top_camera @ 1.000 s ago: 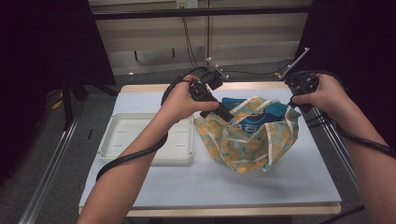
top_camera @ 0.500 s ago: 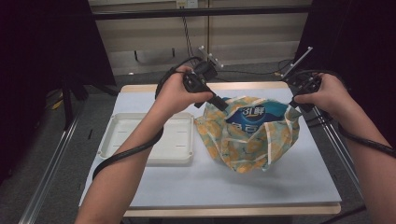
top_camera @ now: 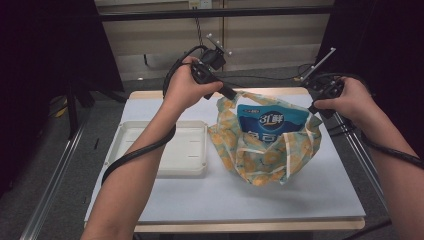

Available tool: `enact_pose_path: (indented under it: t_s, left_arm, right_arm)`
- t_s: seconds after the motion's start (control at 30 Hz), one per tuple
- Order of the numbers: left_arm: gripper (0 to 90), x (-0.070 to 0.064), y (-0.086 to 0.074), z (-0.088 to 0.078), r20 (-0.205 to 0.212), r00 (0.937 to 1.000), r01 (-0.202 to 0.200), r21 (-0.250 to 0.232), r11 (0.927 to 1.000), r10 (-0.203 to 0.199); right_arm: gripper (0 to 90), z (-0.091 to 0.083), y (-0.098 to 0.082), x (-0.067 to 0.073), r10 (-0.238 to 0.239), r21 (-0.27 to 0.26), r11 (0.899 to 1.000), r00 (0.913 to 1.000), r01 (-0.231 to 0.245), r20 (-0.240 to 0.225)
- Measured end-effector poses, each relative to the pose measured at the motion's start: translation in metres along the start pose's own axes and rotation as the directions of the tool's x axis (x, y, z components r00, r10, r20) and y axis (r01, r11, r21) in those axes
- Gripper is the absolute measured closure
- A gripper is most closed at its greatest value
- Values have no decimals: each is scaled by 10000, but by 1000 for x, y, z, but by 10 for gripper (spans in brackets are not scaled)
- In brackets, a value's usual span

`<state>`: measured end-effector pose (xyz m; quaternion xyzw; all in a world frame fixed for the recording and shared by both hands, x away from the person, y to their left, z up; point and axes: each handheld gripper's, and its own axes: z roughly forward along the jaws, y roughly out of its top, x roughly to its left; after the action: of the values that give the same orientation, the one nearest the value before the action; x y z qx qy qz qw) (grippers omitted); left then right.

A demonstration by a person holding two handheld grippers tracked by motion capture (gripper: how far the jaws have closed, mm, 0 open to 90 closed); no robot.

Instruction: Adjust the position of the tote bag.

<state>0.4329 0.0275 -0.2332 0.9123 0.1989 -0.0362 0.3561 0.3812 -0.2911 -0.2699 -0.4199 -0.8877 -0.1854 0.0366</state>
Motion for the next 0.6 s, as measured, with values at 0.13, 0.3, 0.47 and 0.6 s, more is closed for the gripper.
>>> enact_pose_path:
  t_s: [0.13,0.3,0.47,0.6]
  left_arm:
    - [900,9,-6,10,-64,10000,49,291,9996,-47]
    - [888,13,-11,19,-66,9999,144,190,9997,-143]
    - [844,10,-14,25,-10,9999,156,83,9998,-156]
    - [788,9,-16,28,-63,9999,143,118,9998,-142]
  right_arm:
    - [889,0,-2,-2,29,-64,10000,10000,-29,-38]
    - [894,3,-8,-6,198,-4,9998,9998,-198,-10]
    - [900,4,-17,-11,275,36,9996,9996,-275,-36]
    - [900,7,-25,-16,386,48,9992,9992,-386,-113]
